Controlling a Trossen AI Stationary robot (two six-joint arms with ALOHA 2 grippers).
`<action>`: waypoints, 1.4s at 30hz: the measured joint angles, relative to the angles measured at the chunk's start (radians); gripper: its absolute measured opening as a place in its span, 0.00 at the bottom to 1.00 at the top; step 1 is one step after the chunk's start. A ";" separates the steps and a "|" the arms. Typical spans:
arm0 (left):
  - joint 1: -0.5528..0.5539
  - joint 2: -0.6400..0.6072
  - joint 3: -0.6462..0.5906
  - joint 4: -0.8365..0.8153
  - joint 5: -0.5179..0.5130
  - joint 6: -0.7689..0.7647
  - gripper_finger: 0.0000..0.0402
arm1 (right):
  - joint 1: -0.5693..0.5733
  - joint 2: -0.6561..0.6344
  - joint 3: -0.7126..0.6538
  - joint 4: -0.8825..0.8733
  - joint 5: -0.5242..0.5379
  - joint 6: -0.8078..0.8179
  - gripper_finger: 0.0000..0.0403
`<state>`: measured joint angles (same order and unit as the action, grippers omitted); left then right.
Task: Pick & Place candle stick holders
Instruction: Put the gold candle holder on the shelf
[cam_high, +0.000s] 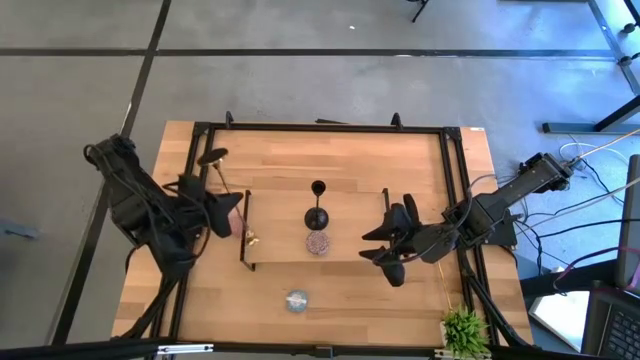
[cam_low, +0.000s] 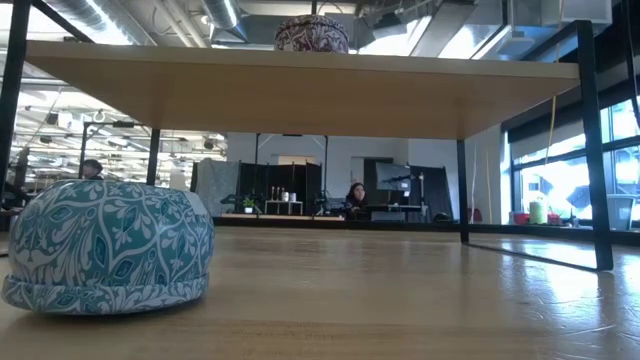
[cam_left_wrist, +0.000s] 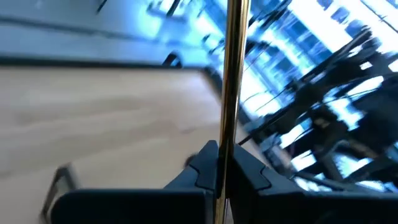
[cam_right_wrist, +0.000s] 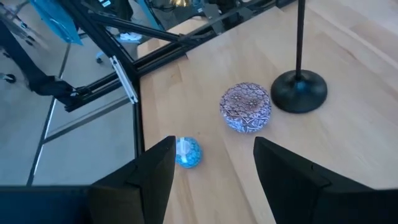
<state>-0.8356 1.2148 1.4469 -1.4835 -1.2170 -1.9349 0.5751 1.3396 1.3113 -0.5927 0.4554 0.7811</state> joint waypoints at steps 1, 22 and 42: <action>0.000 0.000 0.009 0.017 -0.030 0.033 0.02 | 0.000 0.000 0.000 0.003 -0.006 0.000 0.55; 0.238 0.001 0.268 0.166 -0.343 1.031 0.02 | -0.045 0.000 0.000 0.203 -0.041 0.155 0.55; 0.368 0.056 0.342 0.985 0.195 3.155 0.02 | -0.124 0.000 0.000 0.565 -0.041 0.359 0.55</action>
<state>-0.4679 1.2705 1.7889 -0.4983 -1.0217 1.2203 0.4506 1.3392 1.3113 -0.0280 0.4145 1.1403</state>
